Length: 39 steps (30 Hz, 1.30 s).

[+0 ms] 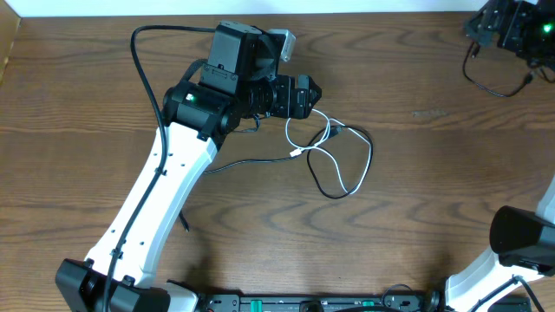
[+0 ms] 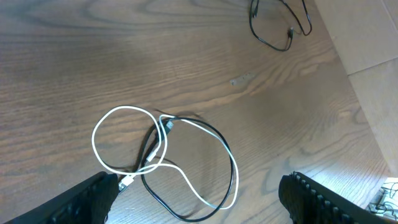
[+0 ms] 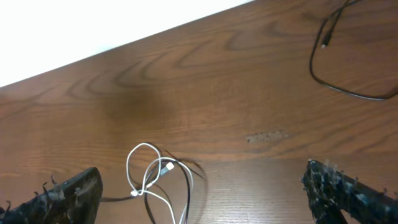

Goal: Untangle cables
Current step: 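Lower the left gripper onto the white cable and grasp it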

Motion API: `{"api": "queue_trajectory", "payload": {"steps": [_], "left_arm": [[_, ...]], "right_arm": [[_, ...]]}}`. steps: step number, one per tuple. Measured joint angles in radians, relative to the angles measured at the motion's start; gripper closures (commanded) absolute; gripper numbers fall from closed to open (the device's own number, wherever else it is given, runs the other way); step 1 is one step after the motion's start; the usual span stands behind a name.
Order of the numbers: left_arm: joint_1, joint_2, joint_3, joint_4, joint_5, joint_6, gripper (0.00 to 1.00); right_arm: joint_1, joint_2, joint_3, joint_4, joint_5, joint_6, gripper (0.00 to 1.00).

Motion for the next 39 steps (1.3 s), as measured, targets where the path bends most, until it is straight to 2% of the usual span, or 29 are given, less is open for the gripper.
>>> {"api": "queue_trajectory", "payload": {"steps": [12, 20, 25, 26, 29, 39], "left_arm": [[0.0, 0.001, 0.0, -0.071, 0.0, 0.0, 0.12], [-0.035, 0.024, 0.0, -0.157, 0.0, 0.047, 0.12], [-0.085, 0.093, 0.0, -0.163, 0.0, 0.074, 0.13], [-0.097, 0.111, 0.0, -0.161, 0.0, 0.076, 0.17], [-0.14, 0.18, 0.0, -0.156, 0.0, 0.081, 0.22], [-0.263, 0.355, 0.0, -0.065, 0.004, 0.093, 0.23]], "right_arm": [[0.016, 0.0, 0.0, -0.045, 0.0, 0.0, 0.01], [0.016, 0.0, 0.0, -0.043, 0.006, 0.0, 0.01], [0.016, 0.0, -0.004, -0.043, 0.013, 0.0, 0.01], [0.016, 0.0, -0.008, -0.043, 0.013, 0.0, 0.01], [0.016, 0.0, -0.026, -0.043, 0.016, 0.0, 0.01], [0.016, 0.0, -0.064, -0.043, 0.02, 0.0, 0.01]]}}
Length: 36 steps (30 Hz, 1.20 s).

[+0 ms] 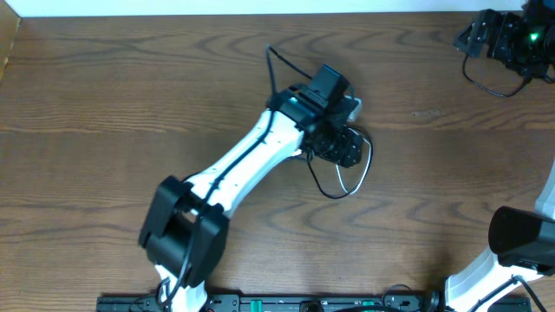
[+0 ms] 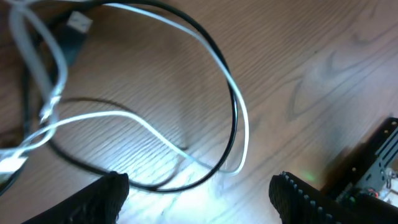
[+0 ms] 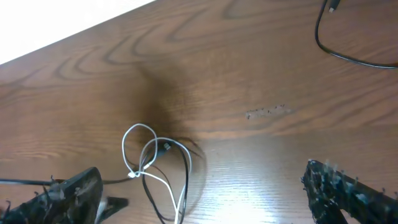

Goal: Untangle cables
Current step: 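Lower the left gripper onto the white cable and grasp it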

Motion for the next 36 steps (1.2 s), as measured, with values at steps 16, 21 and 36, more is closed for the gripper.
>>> {"api": "queue_trajectory", "payload": {"steps": [16, 21, 36], "left_arm": [[-0.038, 0.122, 0.0, 0.097, 0.066, 0.0, 0.36], [-0.038, 0.122, 0.0, 0.112, 0.1, -0.003, 0.51], [-0.072, 0.175, 0.0, 0.13, 0.109, -0.005, 0.78]], "right_arm": [[0.0, 0.0, -0.106, 0.043, 0.0, 0.0, 0.02], [0.0, 0.0, -0.132, 0.055, 0.001, 0.0, 0.01], [0.0, 0.0, -0.133, 0.067, 0.001, -0.001, 0.01]]}}
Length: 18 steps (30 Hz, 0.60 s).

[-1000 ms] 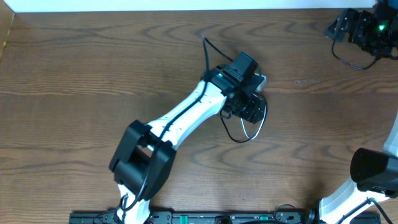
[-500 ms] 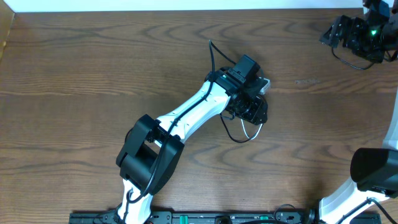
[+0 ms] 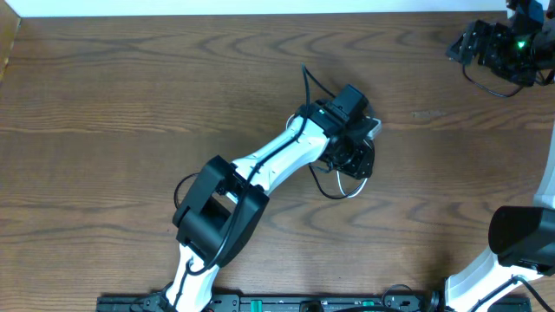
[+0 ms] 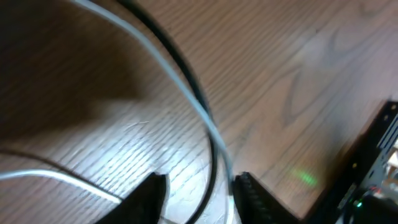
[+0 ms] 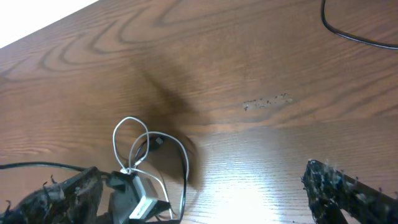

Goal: Untangle cables
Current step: 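Lower the left gripper onto the white cable and grasp it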

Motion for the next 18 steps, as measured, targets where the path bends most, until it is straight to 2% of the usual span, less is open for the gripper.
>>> {"api": "queue_trajectory", "payload": {"steps": [1, 6, 9, 11, 18], "left_arm": [[-0.005, 0.0, 0.0, 0.003, 0.0, 0.001, 0.81], [-0.013, 0.0, 0.0, 0.009, -0.002, 0.002, 0.8], [-0.013, 0.0, 0.0, 0.01, -0.013, 0.001, 0.59], [-0.013, 0.0, 0.0, 0.011, -0.019, -0.004, 0.49], [-0.026, 0.0, 0.0, 0.007, -0.051, -0.025, 0.46]], "right_arm": [[0.0, 0.0, 0.0, 0.0, 0.0, -0.001, 0.01], [0.0, 0.0, 0.0, 0.0, 0.001, -0.004, 0.01], [0.0, 0.0, 0.0, 0.0, 0.001, -0.004, 0.01], [0.0, 0.0, 0.0, 0.0, 0.001, -0.005, 0.01], [0.0, 0.0, 0.0, 0.006, 0.002, -0.008, 0.01]]}}
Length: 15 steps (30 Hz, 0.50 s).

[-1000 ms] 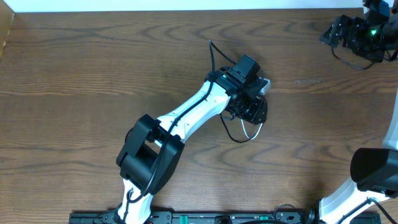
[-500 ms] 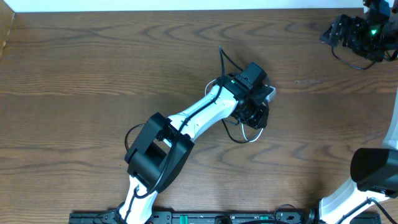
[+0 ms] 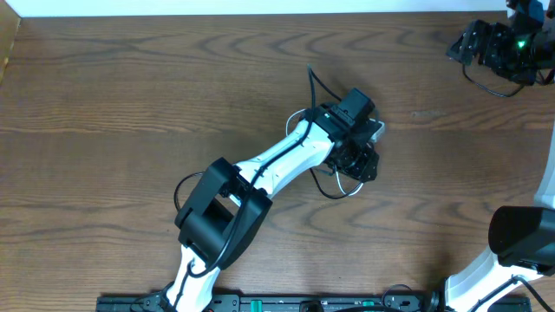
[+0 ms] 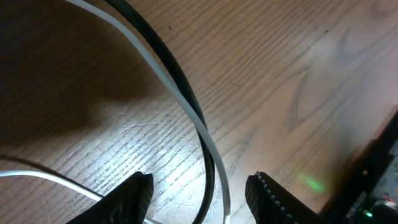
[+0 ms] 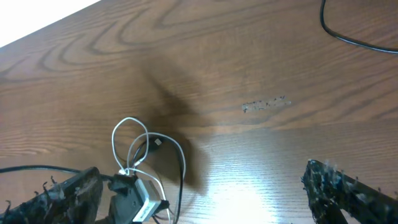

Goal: Untangle cables
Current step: 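Lower the left gripper onto the white cable and grasp it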

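Note:
A black cable (image 4: 209,168) and a white cable (image 4: 221,171) lie side by side on the wooden table, part of a tangle (image 5: 140,149) of loops. My left gripper (image 4: 202,205) is open, low over the table, with both strands running between its fingers (image 4: 134,199). In the overhead view the left gripper (image 3: 360,165) covers most of the tangle. My right gripper (image 3: 468,48) is open at the far right corner, well away from the tangle, with nothing between its fingers (image 5: 348,193).
A separate black cable (image 5: 348,38) lies loose at the far right, just below the right gripper (image 5: 205,199). The left arm (image 3: 260,173) stretches diagonally across the table's middle. A pale scuff mark (image 5: 264,106) is on the wood.
The left gripper's fingers stand a little wider apart round the two strands, and it has shifted slightly right. The right arm has not moved.
The left gripper was open and high to the left of the tangle. Then it was low over the loops. Later it straddled the black and white strands, where it still is. The right gripper stayed open by the far-right cable.

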Motion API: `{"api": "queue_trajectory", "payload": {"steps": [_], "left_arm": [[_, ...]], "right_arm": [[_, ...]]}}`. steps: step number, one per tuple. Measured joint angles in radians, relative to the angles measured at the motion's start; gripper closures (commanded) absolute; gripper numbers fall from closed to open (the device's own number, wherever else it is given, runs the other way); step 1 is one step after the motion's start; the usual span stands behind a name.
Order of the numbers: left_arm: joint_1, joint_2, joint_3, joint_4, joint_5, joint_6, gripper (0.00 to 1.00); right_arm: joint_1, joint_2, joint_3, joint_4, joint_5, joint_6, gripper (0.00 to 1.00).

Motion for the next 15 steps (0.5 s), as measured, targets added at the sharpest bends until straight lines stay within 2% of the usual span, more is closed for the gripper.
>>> {"api": "queue_trajectory", "payload": {"steps": [2, 6, 7, 15], "left_arm": [[-0.014, 0.0, 0.0, 0.0, -0.03, -0.008, 0.51], [-0.05, 0.0, 0.0, 0.001, -0.135, -0.051, 0.89], [-0.052, 0.0, 0.0, 0.003, -0.158, -0.055, 0.92], [-0.04, -0.001, 0.0, -0.052, -0.249, -0.076, 0.92]], "right_arm": [[0.0, 0.0, 0.0, 0.0, 0.0, 0.0, 0.01], [0.0, 0.0, 0.0, 0.0, 0.0, 0.0, 0.01], [0.0, 0.0, 0.0, 0.0, 0.0, 0.0, 0.01], [0.0, 0.0, 0.0, 0.0, 0.0, 0.0, 0.01]]}}
